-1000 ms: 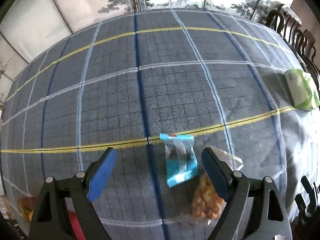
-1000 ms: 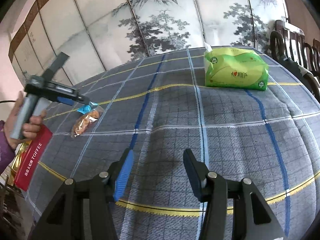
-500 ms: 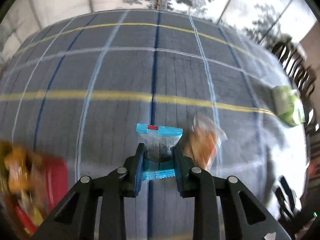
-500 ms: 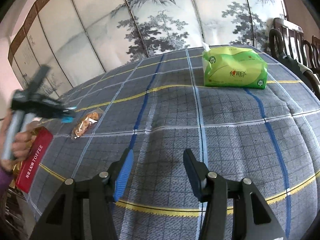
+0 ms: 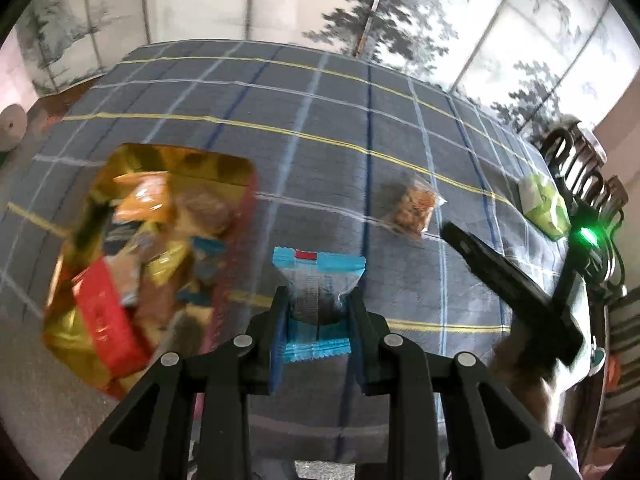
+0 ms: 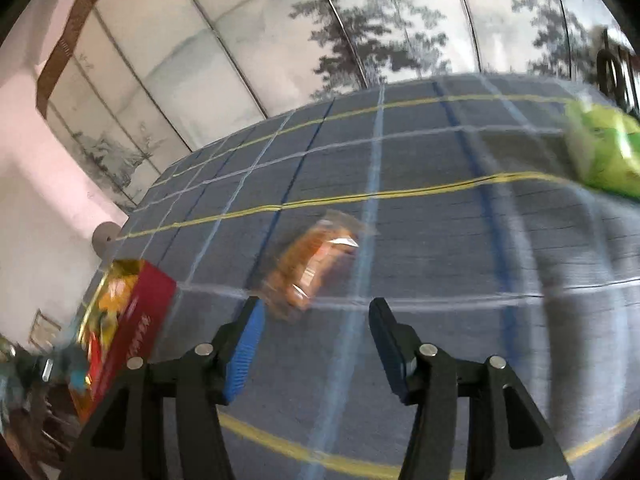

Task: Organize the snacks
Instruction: 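Grasp the orange twist-snack packet with the right gripper while the left gripper holds the light-blue packet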

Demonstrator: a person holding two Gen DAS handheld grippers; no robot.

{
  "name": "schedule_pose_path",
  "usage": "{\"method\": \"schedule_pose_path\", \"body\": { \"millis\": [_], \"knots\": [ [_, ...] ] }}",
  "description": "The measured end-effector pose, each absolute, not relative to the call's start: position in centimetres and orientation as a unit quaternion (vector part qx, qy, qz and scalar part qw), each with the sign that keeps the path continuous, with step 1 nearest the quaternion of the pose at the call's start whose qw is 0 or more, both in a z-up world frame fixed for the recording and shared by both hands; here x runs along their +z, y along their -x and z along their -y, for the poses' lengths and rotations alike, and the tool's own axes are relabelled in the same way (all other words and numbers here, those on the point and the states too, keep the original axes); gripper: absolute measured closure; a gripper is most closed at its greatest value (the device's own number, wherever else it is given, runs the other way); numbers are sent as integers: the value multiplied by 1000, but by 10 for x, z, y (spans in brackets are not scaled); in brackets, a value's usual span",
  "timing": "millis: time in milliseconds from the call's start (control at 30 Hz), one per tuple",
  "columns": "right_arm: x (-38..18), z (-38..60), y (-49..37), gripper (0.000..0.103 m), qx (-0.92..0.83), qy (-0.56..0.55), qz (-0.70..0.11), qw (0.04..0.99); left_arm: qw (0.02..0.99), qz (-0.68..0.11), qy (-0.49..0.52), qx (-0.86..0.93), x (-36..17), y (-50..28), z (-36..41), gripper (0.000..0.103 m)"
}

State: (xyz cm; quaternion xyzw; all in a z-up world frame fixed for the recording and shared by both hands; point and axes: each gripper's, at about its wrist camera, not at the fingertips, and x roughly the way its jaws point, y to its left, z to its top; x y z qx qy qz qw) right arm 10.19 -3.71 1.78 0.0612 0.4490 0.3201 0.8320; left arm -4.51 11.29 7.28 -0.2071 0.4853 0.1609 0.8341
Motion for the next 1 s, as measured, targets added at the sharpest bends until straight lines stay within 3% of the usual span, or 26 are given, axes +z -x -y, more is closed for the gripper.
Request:
{"method": "schedule_pose_path", "body": {
  "millis": [267, 567, 600, 633, 700, 1000],
  "knots": [
    [11, -28, -119, 47, 238, -44, -457, 856, 845, -467, 186, 183, 84, 85, -132, 78],
    [-1, -39, -128, 46, 191, -34, -465, 864, 844, -465, 193, 185, 80, 103, -145, 78],
    [-2, -40, -128, 47, 195, -27, -464, 864, 844, -465, 193, 185, 80, 105, -145, 78],
    [-3, -42, -126, 58, 203, -14, -457, 866, 844, -465, 194, 185, 80, 106, -146, 78],
    [-4, -42, -123, 63, 223, 6, -450, 865, 844, -465, 191, 186, 81, 109, -144, 78],
    [18, 11, -82, 65, 285, 39, -417, 862, 852, -454, 159, 207, 88, 130, -130, 78]
  ]
}}
